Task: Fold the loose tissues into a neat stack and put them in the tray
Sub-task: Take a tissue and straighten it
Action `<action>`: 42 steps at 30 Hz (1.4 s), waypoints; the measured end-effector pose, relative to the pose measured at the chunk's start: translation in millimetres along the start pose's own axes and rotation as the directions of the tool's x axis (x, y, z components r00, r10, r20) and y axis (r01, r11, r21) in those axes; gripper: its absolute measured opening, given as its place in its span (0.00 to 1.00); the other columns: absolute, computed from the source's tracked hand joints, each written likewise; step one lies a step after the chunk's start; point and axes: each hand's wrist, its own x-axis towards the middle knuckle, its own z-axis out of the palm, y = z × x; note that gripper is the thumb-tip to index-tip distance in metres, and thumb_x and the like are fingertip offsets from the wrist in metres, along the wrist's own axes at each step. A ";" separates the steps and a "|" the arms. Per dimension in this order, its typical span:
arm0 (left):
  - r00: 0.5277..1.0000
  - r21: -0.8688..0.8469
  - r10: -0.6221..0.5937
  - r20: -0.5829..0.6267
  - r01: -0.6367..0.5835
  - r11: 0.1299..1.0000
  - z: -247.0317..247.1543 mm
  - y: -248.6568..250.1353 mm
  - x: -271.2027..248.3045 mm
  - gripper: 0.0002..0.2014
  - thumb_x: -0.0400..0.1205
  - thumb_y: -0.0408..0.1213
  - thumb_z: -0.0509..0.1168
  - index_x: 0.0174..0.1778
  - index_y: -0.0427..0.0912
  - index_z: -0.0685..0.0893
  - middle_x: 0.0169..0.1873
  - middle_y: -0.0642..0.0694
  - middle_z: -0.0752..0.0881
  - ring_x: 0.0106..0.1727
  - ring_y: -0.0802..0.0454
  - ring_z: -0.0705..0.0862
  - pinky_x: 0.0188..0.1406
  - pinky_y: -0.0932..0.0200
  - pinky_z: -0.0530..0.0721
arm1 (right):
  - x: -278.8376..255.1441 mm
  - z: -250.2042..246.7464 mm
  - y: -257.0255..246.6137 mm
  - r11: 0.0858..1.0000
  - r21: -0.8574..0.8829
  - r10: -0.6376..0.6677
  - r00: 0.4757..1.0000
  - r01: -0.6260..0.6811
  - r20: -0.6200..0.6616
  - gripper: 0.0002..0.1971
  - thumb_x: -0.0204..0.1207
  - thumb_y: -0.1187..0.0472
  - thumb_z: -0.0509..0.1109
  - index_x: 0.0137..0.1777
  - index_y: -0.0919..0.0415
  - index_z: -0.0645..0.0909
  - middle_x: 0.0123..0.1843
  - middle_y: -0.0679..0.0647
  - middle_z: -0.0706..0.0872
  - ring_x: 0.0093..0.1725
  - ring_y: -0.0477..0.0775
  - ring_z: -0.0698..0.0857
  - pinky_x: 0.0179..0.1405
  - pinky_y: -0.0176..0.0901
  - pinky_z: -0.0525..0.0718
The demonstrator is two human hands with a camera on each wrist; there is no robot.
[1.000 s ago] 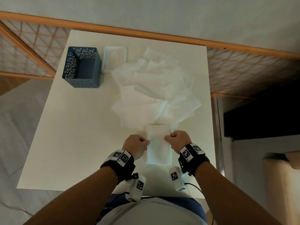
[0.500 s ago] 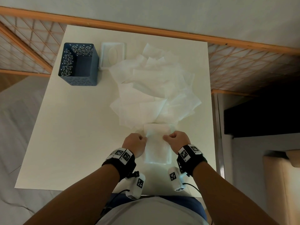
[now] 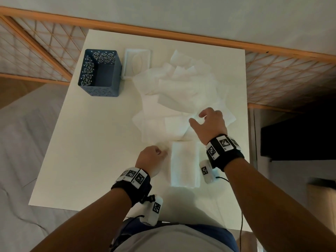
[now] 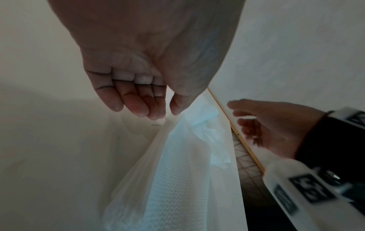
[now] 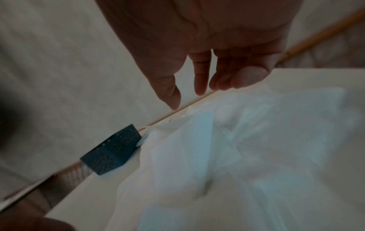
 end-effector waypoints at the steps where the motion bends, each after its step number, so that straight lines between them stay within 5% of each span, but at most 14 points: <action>1: 1.000 0.002 0.007 -0.008 -0.007 1.000 -2.1 0.9 -1.2 0.22 0.86 0.51 0.67 0.30 0.44 0.70 0.26 0.51 0.73 0.29 0.51 0.72 0.30 0.55 0.69 | 9.4 1.8 -7.9 0.996 -0.059 -0.070 0.998 0.069 -0.012 0.24 0.77 0.42 0.76 0.67 0.52 0.78 0.70 0.54 0.75 0.66 0.58 0.79 0.59 0.53 0.82; 6: 1.000 0.023 0.023 -0.015 -0.023 0.999 -4.5 4.2 -5.2 0.18 0.86 0.49 0.66 0.32 0.46 0.76 0.26 0.53 0.78 0.31 0.52 0.77 0.30 0.56 0.70 | 46.0 22.2 -33.5 0.886 -0.402 -0.208 0.973 0.232 0.102 0.36 0.76 0.42 0.77 0.82 0.51 0.71 0.84 0.59 0.65 0.81 0.65 0.67 0.78 0.61 0.73; 11: 0.998 0.011 0.069 -0.003 -0.069 0.998 -2.6 7.6 -9.0 0.16 0.85 0.50 0.66 0.37 0.43 0.82 0.29 0.52 0.83 0.34 0.51 0.81 0.34 0.56 0.75 | 57.1 30.3 -30.2 0.890 -0.396 -0.202 0.975 0.224 0.098 0.15 0.85 0.51 0.69 0.70 0.50 0.83 0.79 0.58 0.73 0.77 0.63 0.73 0.74 0.58 0.75; 16: 0.995 0.014 0.100 -0.027 -0.100 0.995 -8.8 15.0 -5.6 0.13 0.85 0.47 0.65 0.39 0.43 0.84 0.32 0.51 0.85 0.36 0.53 0.82 0.32 0.59 0.75 | 50.0 5.6 -35.0 0.939 -0.245 -0.240 0.970 0.242 0.037 0.12 0.89 0.53 0.64 0.66 0.54 0.84 0.66 0.56 0.82 0.62 0.60 0.83 0.61 0.52 0.78; 20: 0.983 -0.040 0.171 -0.074 -0.174 0.984 -30.0 30.1 0.5 0.09 0.85 0.49 0.68 0.43 0.49 0.84 0.38 0.55 0.87 0.41 0.57 0.84 0.36 0.61 0.74 | 33.4 -31.3 -44.1 0.959 0.134 -0.256 0.966 0.249 0.042 0.13 0.85 0.54 0.67 0.64 0.57 0.84 0.61 0.47 0.84 0.56 0.49 0.81 0.56 0.43 0.78; 24: 0.936 -0.142 0.277 -0.215 -0.311 0.940 -61.5 54.5 3.1 0.09 0.85 0.50 0.71 0.57 0.53 0.83 0.46 0.57 0.87 0.44 0.63 0.85 0.41 0.64 0.77 | 11.0 -67.6 -56.6 0.892 0.362 -0.330 0.938 0.271 0.110 0.10 0.81 0.58 0.67 0.43 0.66 0.76 0.36 0.51 0.77 0.33 0.45 0.72 0.31 0.35 0.70; 27: 0.886 -0.198 0.371 -0.277 -0.431 0.881 -86.8 74.9 -2.1 0.17 0.84 0.50 0.74 0.66 0.54 0.79 0.51 0.58 0.87 0.40 0.64 0.85 0.43 0.62 0.82 | -6.0 -87.7 -63.6 0.819 0.536 -0.328 0.933 0.204 0.147 0.12 0.72 0.57 0.64 0.37 0.67 0.70 0.35 0.56 0.69 0.36 0.53 0.69 0.35 0.46 0.64; 29: 0.837 -0.219 0.454 -0.304 -0.525 0.822 -103.2 84.8 -7.3 0.22 0.83 0.50 0.76 0.69 0.55 0.77 0.58 0.58 0.85 0.48 0.65 0.86 0.51 0.60 0.85 | -14.6 -95.1 -66.3 0.738 0.667 -0.310 0.929 0.100 0.203 0.09 0.69 0.58 0.65 0.34 0.62 0.72 0.37 0.57 0.68 0.39 0.57 0.68 0.37 0.48 0.62; 32: 0.796 -0.280 0.552 -0.247 -0.604 0.746 -120.8 91.9 -10.5 0.27 0.81 0.51 0.75 0.75 0.53 0.75 0.68 0.57 0.83 0.67 0.61 0.84 0.69 0.55 0.83 | -23.2 -103.6 -65.8 0.639 0.768 -0.306 0.903 -0.040 0.301 0.24 0.59 0.55 0.70 0.48 0.75 0.75 0.46 0.62 0.72 0.46 0.62 0.70 0.37 0.49 0.63; 34: 0.809 -0.362 0.563 -0.167 -0.582 0.728 -126.9 96.4 -14.2 0.29 0.77 0.53 0.74 0.74 0.55 0.77 0.68 0.56 0.85 0.71 0.59 0.83 0.77 0.52 0.80 | -28.3 -107.2 -65.3 0.601 0.796 -0.322 0.888 -0.077 0.329 0.24 0.60 0.56 0.70 0.52 0.73 0.77 0.51 0.63 0.74 0.49 0.64 0.72 0.36 0.50 0.64; 38: 0.832 -0.540 0.551 -0.067 -0.495 0.681 -130.6 102.0 -26.8 0.24 0.79 0.47 0.75 0.70 0.47 0.82 0.59 0.50 0.92 0.65 0.54 0.88 0.65 0.60 0.83 | -35.8 -112.3 -62.8 0.483 0.858 -0.289 0.892 -0.177 0.347 0.13 0.65 0.61 0.68 0.50 0.63 0.77 0.50 0.62 0.79 0.49 0.62 0.78 0.41 0.50 0.73; 40: 0.815 -0.542 0.577 -0.053 -0.509 0.668 -129.3 99.7 -31.5 0.18 0.83 0.44 0.74 0.66 0.41 0.86 0.60 0.43 0.92 0.65 0.46 0.89 0.66 0.55 0.84 | -38.7 -115.6 -61.0 0.446 0.873 -0.261 0.904 -0.197 0.338 0.08 0.68 0.61 0.68 0.46 0.60 0.77 0.48 0.57 0.81 0.48 0.58 0.80 0.41 0.49 0.76; 42: 0.804 -0.550 0.593 -0.051 -0.518 0.655 -127.3 97.2 -37.9 0.06 0.88 0.35 0.70 0.56 0.36 0.88 0.51 0.42 0.93 0.52 0.48 0.90 0.57 0.57 0.85 | -41.0 -118.3 -59.0 0.436 0.881 -0.236 0.922 -0.182 0.308 0.02 0.75 0.62 0.68 0.43 0.57 0.77 0.46 0.54 0.83 0.46 0.55 0.83 0.41 0.49 0.79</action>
